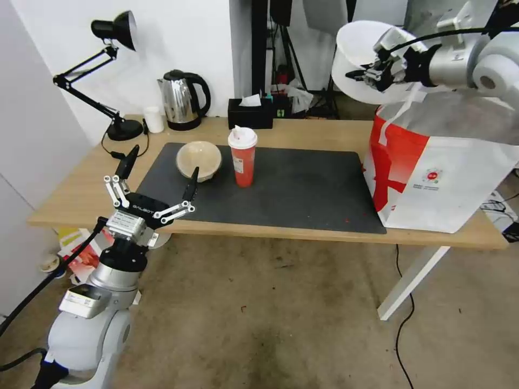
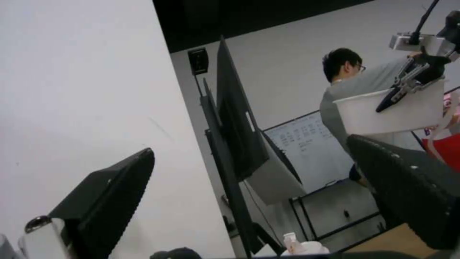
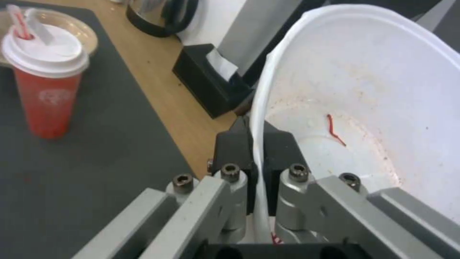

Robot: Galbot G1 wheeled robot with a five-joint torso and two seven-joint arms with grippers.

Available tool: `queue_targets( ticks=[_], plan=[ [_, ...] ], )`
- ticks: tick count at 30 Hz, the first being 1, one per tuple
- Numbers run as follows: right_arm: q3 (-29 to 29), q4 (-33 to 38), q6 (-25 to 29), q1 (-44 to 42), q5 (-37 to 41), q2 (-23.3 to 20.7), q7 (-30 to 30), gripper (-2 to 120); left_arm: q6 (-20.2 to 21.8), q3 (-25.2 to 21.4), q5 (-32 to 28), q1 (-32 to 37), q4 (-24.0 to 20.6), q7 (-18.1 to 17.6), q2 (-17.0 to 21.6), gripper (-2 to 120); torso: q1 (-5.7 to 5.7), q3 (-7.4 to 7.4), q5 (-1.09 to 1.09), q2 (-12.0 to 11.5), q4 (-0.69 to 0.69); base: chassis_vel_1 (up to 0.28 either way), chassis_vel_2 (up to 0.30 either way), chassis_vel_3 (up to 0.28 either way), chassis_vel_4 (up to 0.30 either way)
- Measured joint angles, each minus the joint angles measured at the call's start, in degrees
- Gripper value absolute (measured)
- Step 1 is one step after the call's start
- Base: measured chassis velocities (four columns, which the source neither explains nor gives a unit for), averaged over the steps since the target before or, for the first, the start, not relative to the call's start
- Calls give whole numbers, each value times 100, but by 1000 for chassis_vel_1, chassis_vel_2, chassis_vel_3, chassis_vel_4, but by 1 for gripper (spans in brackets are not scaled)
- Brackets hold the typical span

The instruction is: Pick up the trash from the table and place it into the takeout bag.

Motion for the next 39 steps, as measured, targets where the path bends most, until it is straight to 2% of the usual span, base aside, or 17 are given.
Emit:
queue_targets(
  ticks=[24,39],
  plan=[
    [200,-257,128,-133,-247,-69,-136,0,-74,-21,3,6,17,17,14,100,0,0,-1,0,0,0,0,0,0],
    [240,-351,265,-124,-480,-321,-310,0,-90,-25,7,24,-1,26,14,100,0,0,-1,0,0,0,0,0,0]
  ],
)
